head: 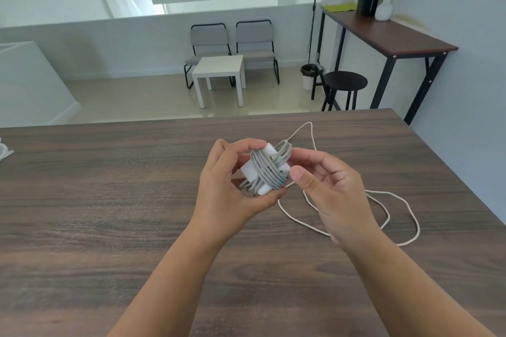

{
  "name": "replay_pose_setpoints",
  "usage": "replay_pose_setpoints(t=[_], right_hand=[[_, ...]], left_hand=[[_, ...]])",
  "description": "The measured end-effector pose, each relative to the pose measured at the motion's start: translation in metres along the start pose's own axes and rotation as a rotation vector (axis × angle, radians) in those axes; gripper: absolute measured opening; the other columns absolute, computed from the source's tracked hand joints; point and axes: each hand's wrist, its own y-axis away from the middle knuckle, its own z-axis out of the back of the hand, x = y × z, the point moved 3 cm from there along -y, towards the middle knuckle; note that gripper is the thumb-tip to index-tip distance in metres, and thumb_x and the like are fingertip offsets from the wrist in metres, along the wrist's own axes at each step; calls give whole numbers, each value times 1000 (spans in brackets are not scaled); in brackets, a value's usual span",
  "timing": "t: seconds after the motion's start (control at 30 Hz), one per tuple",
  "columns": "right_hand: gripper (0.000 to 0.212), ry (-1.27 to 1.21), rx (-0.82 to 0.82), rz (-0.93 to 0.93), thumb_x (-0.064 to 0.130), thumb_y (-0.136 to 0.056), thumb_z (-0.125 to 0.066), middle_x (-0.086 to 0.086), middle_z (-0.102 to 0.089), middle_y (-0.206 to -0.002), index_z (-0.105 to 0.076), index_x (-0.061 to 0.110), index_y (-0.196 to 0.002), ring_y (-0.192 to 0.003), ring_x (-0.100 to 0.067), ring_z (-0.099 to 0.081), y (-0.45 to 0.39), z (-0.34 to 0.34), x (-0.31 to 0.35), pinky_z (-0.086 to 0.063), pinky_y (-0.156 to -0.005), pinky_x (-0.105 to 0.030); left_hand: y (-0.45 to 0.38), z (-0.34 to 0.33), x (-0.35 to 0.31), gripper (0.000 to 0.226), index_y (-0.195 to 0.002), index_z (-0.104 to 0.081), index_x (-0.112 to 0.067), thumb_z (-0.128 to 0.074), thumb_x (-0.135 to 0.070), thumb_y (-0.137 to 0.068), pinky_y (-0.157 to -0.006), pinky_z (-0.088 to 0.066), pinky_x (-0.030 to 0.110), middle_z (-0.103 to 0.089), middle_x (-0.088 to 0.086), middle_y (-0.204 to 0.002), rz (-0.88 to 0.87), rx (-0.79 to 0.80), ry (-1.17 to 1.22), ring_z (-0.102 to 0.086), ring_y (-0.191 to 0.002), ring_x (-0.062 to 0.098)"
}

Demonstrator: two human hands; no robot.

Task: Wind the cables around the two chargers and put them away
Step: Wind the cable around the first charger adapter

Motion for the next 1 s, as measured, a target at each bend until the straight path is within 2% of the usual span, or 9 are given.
replay_pose_setpoints(t=[0.23,0.4,0.53,0.6,0.73,0.8,0.9,1.0], right_hand=[[35,-69,50,-48,5,-73,-67,-7,-75,-99,-65,3,-108,-93,-14,-70,2,-4,3,-55,-78,-21],[31,6,60,19,11,-73,-70,-10,-75,-94,-61,8,-103,-86,-20,-71,4,-7,8,-56,-71,-26],[22,419,-25,284,26,-81,-77,4,-71,-91,-64,18,-96,-83,-16,-69,10,-1,8,-57,-71,-26],[14,492,-39,374,25,-82,-74,3,-69,-84,-65,19,-90,-77,-16,-67,10,-2,9,-55,-68,-25],[9,515,-14,426,18,-85,-71,-5,-65,-81,-63,16,-83,-72,-16,-64,8,-6,12,-51,-63,-22],[9,440,43,374,20,-85,-70,-7,-65,-84,-64,13,-86,-75,-17,-65,8,-5,12,-52,-64,-23],[15,410,132,340,16,-84,-70,-7,-67,-93,-66,7,-96,-86,-23,-67,8,0,12,-57,-70,-30],[16,388,126,339,9,-82,-72,-3,-67,-96,-67,8,-97,-88,-23,-67,8,1,10,-56,-72,-30]], left_hand=[[1,-1,-3,67,-113,-58,-36,-94,-25,-57,-72,-50,14,-49,-6,-102,1,-19,18,-56,-93,10],[1,0,-2,69,-116,-56,-29,-93,-30,-58,-81,-57,36,-55,-8,-127,-13,7,73,-61,-113,24],[6,-3,-1,66,-114,-59,-25,-94,-18,-58,-77,-60,35,-71,-9,-105,129,50,168,-70,-97,19],[8,-5,-1,65,-114,-60,-22,-94,-18,-59,-76,-61,35,-72,-7,-102,125,62,162,-70,-96,21],[10,-6,-2,64,-113,-61,-23,-94,-19,-58,-75,-61,36,-72,-5,-99,148,50,181,-70,-93,22],[10,-5,-2,63,-112,-62,-25,-94,-18,-58,-75,-60,34,-73,-6,-98,160,50,191,-71,-92,21],[7,-3,-3,61,-109,-62,-30,-93,-19,-58,-75,-59,29,-73,-8,-99,170,40,206,-71,-91,17],[6,-3,-3,61,-109,-61,-33,-93,-19,-59,-75,-58,27,-72,-10,-100,172,38,204,-71,-92,17]])
